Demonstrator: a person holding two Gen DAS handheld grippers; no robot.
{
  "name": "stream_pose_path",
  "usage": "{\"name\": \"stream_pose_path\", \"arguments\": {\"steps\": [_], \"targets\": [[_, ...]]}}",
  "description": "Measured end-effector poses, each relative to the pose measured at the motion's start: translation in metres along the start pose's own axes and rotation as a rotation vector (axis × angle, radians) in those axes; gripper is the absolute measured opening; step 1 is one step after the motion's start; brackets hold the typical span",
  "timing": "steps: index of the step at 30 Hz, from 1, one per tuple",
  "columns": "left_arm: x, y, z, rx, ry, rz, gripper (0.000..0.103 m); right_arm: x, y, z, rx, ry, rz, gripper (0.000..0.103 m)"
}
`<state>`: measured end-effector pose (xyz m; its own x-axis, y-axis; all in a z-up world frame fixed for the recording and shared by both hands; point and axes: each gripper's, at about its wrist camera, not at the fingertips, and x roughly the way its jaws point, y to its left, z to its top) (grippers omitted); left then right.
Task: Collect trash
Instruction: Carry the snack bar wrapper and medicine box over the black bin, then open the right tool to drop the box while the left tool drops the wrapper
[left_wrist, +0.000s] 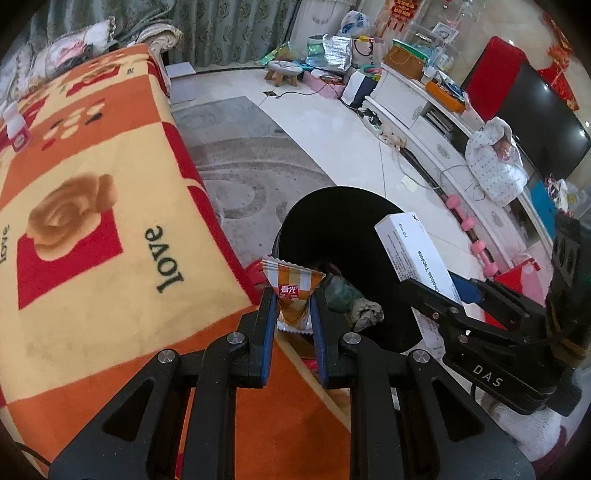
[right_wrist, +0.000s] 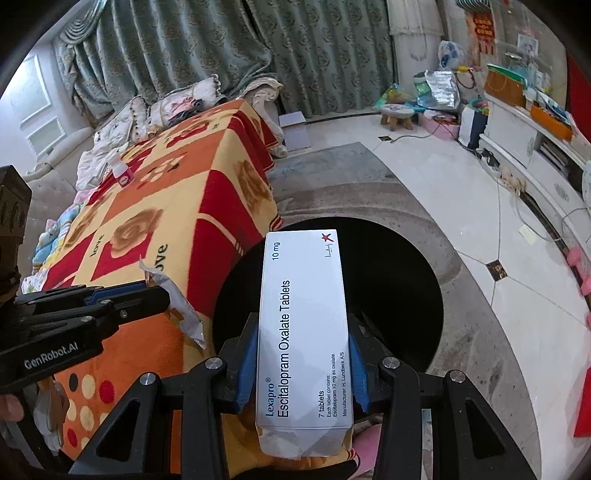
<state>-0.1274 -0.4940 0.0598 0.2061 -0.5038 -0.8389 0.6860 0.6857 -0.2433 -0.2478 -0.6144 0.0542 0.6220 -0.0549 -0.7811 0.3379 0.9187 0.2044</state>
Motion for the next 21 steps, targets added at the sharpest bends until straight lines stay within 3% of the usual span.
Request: {"name": "stream_pose_path", "arguments": {"steps": [16,21], "targets": [[0.011,-0.018,0.016,-0.026,-0.012,-0.127,0.016,0.007,-0.020,0.000,0.056,0.010,-0.015,0.041],[0.011,-0.022,0.018,-0.015,-0.019,-0.116,0.016,0.010,-0.020,-0.001,0.057,0.017,-0.021,0.041]]}}
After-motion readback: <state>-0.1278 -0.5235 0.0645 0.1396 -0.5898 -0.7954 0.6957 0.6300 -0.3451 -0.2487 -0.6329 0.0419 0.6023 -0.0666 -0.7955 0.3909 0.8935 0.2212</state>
